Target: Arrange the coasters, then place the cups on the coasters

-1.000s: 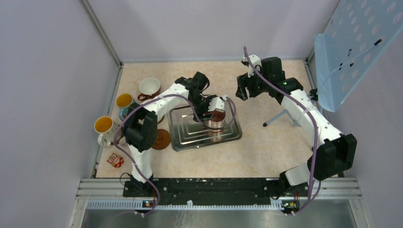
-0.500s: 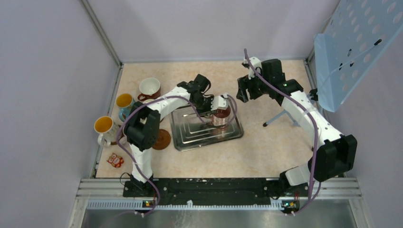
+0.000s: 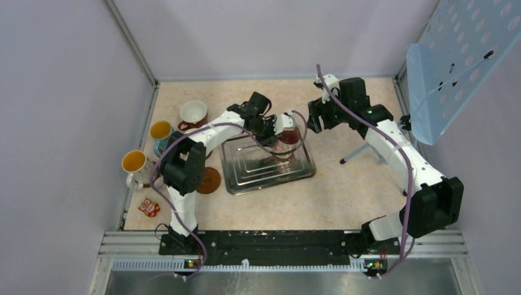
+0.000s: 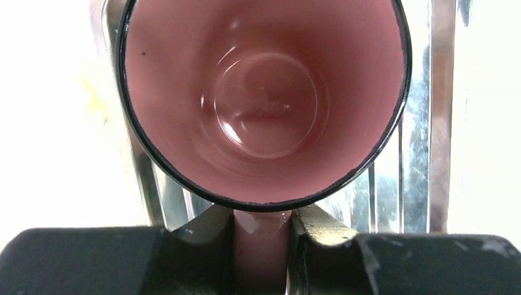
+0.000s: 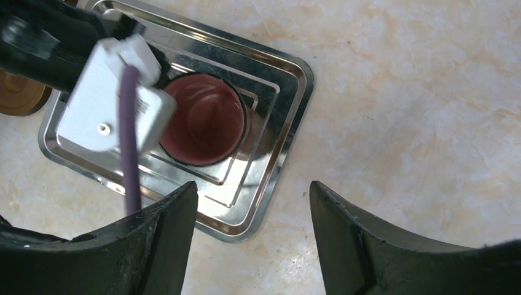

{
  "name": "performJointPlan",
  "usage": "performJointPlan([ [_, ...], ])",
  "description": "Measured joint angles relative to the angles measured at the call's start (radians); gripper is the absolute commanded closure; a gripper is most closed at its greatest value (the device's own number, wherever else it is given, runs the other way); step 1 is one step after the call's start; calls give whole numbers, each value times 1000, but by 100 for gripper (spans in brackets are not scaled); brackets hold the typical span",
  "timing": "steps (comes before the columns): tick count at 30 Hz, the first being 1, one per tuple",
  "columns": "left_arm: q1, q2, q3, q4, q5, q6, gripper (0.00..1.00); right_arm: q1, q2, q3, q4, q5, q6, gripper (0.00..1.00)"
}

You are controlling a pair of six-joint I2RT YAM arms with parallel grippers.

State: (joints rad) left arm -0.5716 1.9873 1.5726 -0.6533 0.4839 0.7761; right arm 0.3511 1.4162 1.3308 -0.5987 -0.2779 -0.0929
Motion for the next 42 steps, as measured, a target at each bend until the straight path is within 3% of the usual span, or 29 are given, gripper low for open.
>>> performJointPlan([
  [14,239,-529,-402,59,33,-117,100,0,-8,-35,31,-28,0,34],
  [23,551,-838,-602,-136,29,44,100,0,-8,-56,37,-55,1,34],
  [31,709,-901,-661,-286,17,224,100,0,-8,-68,35,-76,8,34],
  [42,761,-895,-682,-335,-11,351,100,0,-8,-76,36,-75,7,34],
])
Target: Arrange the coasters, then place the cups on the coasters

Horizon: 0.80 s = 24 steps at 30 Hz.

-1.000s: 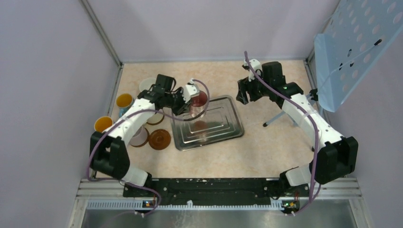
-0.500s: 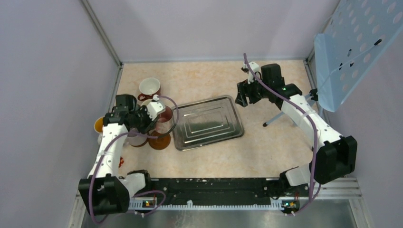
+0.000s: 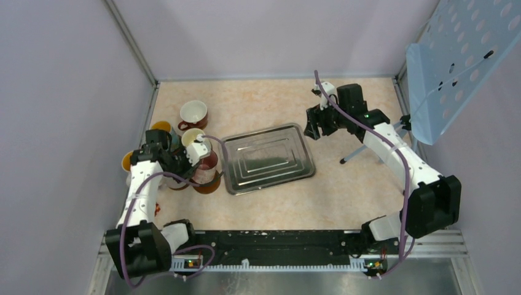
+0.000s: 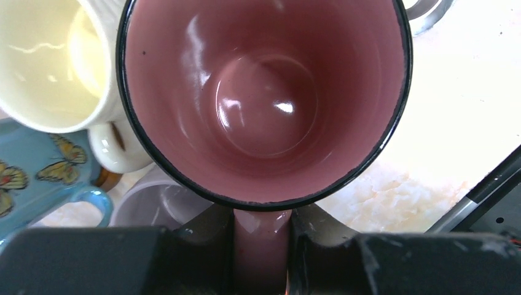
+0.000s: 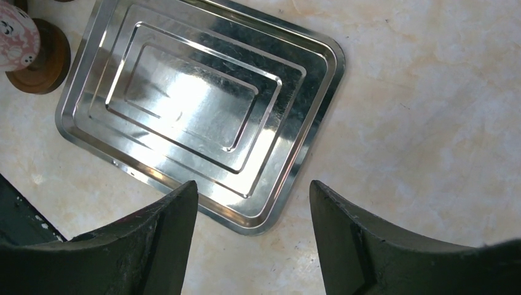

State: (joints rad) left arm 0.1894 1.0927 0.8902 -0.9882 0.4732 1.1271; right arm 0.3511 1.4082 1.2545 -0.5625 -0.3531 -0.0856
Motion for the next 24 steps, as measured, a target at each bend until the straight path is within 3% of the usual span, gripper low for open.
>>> performJointPlan([
  [22,3,51,-127,103,21,27,100,0,-1,-13,-3,16,-5,33],
  [24,3,53,-127,106,24,27,92,0,-1,-13,-3,16,-7,33],
])
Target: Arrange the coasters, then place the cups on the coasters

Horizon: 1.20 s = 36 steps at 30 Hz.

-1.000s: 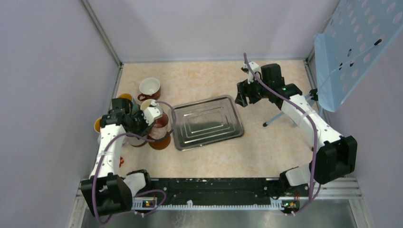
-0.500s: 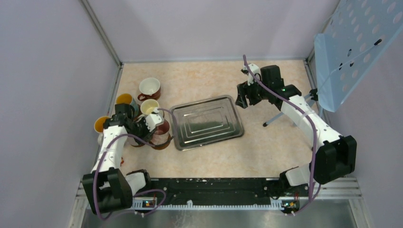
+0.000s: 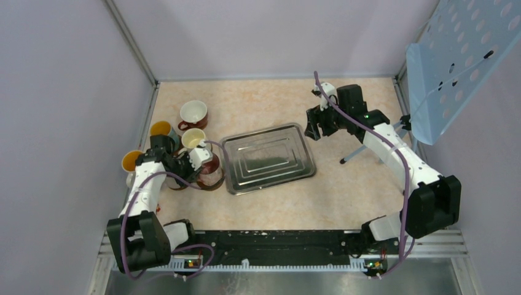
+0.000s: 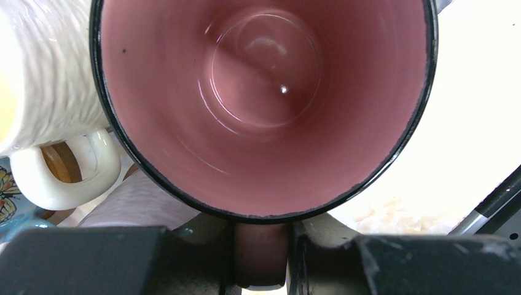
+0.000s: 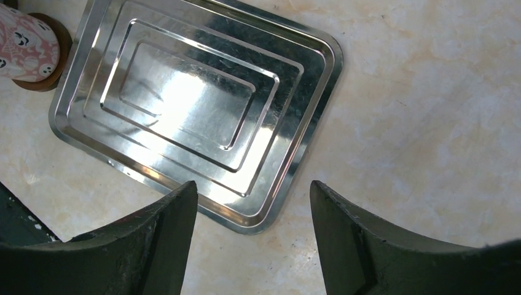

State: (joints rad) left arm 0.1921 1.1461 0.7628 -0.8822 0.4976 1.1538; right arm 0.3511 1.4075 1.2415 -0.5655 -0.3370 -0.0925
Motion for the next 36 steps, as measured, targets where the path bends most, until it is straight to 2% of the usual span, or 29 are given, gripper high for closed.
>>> performJointPlan([
  [2,1,8,0,3,3,-1,84,0,0,-4,0,0,-1,33],
  [5,2,17,0,5,4,1,65,0,0,-5,-1,1,-2,33],
  [8,3,17,0,3,-7,6,52,0,0,-5,0,2,-2,33],
  [11,3,14,1,-11,-20,12,44,0,0,-8,2,2,-2,33],
  [15,2,2,11,-45,-19,24,27,0,0,-24,5,0,-2,33],
  [20,2,-7,75,-116,-14,31,10,0,0,-29,7,-2,-4,33],
  [23,2,-7,156,-161,14,26,6,0,0,-43,14,-6,-13,34],
  [31,-10,90,505,-218,108,-77,6,27,9,-64,13,4,-58,36],
  [36,-109,178,619,-169,106,-201,6,70,80,-64,14,46,-102,39],
])
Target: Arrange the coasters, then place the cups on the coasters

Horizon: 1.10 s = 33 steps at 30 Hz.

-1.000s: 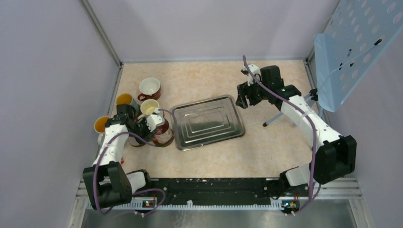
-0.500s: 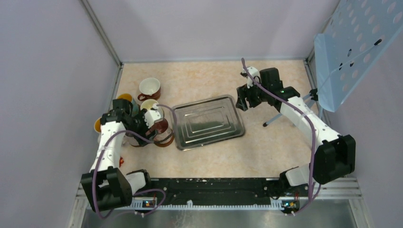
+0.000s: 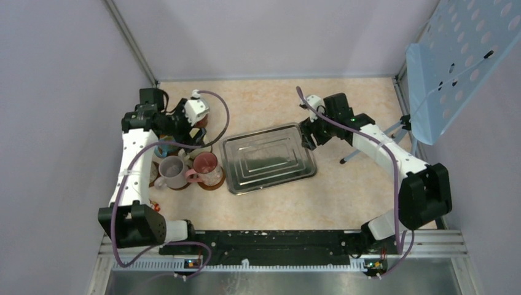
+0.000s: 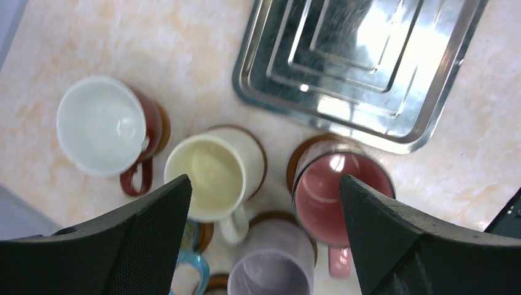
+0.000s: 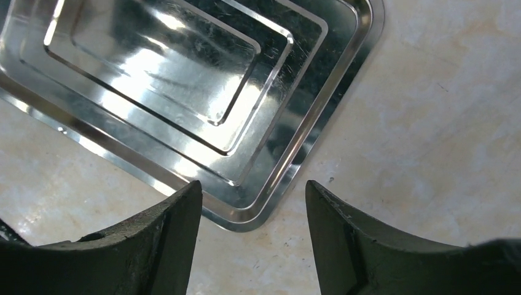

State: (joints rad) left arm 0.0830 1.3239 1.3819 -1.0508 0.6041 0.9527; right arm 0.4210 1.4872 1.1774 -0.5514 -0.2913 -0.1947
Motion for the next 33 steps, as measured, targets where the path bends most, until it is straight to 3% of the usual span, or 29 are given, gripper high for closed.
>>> performJointPlan([
  [4,-144,43,7,68,-10,-93,7,15,77,0,10,52,-14,40],
  [15,-356,220,-15,306,-55,-227,20,15,255,1,68,167,-11,48],
  [28,-398,488,79,474,-98,-337,29,-16,417,92,102,280,-23,53],
  [33,-404,605,172,525,-99,-405,30,-73,463,176,101,292,-59,44],
])
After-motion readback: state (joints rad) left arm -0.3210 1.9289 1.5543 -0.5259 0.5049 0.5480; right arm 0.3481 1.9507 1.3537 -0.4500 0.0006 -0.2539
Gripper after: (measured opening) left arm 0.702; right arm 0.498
